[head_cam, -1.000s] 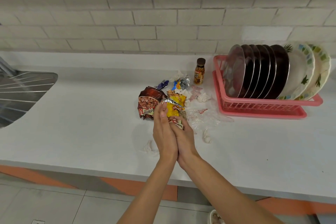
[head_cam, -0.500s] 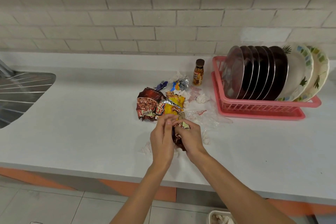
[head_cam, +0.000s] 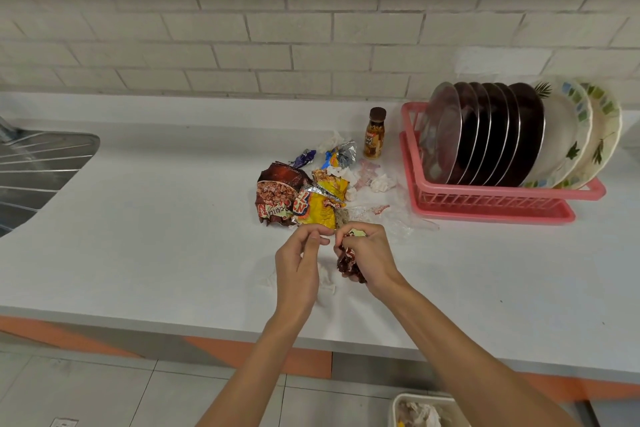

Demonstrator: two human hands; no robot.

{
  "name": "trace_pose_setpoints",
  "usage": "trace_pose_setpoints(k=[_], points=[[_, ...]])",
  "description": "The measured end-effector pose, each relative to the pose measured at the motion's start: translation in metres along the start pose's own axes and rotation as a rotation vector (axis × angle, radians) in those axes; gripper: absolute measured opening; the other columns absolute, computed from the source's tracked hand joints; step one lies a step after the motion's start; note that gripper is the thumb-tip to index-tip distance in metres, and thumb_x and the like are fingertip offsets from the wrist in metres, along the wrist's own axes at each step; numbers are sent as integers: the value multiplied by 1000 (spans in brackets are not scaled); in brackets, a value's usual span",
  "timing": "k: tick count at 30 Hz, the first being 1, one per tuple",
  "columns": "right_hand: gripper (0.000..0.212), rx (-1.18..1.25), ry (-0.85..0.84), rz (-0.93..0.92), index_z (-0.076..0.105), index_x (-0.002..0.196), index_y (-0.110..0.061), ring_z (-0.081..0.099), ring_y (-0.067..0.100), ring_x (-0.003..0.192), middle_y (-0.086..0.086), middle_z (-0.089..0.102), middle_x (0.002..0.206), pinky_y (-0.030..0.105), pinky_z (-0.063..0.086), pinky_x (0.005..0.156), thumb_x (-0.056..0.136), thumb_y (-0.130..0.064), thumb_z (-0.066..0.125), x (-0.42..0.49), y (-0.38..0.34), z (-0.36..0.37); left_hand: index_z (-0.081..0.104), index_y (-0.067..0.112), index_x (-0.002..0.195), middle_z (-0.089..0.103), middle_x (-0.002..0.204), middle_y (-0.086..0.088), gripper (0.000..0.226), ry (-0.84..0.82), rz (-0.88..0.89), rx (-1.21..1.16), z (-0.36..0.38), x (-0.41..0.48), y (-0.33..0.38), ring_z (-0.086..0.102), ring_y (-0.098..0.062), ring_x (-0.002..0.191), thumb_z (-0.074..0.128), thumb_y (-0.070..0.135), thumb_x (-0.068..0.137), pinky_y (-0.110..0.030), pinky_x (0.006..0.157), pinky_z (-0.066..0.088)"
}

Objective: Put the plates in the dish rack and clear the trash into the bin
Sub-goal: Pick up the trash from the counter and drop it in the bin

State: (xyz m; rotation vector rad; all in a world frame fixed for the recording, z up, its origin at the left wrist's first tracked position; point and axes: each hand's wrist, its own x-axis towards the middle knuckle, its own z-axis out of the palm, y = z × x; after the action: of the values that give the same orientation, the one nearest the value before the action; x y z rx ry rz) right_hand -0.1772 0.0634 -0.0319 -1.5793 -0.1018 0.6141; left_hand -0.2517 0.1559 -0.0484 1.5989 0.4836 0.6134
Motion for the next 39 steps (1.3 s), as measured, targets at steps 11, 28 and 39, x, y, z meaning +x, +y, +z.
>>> trace_pose_setpoints(k=[11, 28, 39], points=[[25, 16, -56, 28, 54, 55, -7, 33, 17, 37, 10, 42, 49, 18, 25, 46, 70, 6, 38, -4, 3, 0, 69, 16, 90, 70, 93, 7, 26, -31, 10, 25, -3, -1, -2, 63, -16, 88, 46, 11, 100, -32, 84, 49], [48, 193, -101, 232, 50, 58, -16, 37, 17, 45, 6, 47, 54, 20, 26, 42, 87, -54, 49, -4, 20, -8, 67, 22, 104, 66, 108, 10, 24, -107, 120, 90, 12, -10, -1, 60, -10, 109, 44, 25, 98, -18, 85, 47], [24, 153, -45, 65, 62, 87, -4, 60, 30, 52, 18, 66, 76, 28, 43, 44, 77, -17, 81, -6, 12, -11, 65, 15, 99, 66, 98, 8, 14, -57, 167, 219, -4, 18, -19, 60, -4, 94, 52, 15, 100, -12, 72, 43]])
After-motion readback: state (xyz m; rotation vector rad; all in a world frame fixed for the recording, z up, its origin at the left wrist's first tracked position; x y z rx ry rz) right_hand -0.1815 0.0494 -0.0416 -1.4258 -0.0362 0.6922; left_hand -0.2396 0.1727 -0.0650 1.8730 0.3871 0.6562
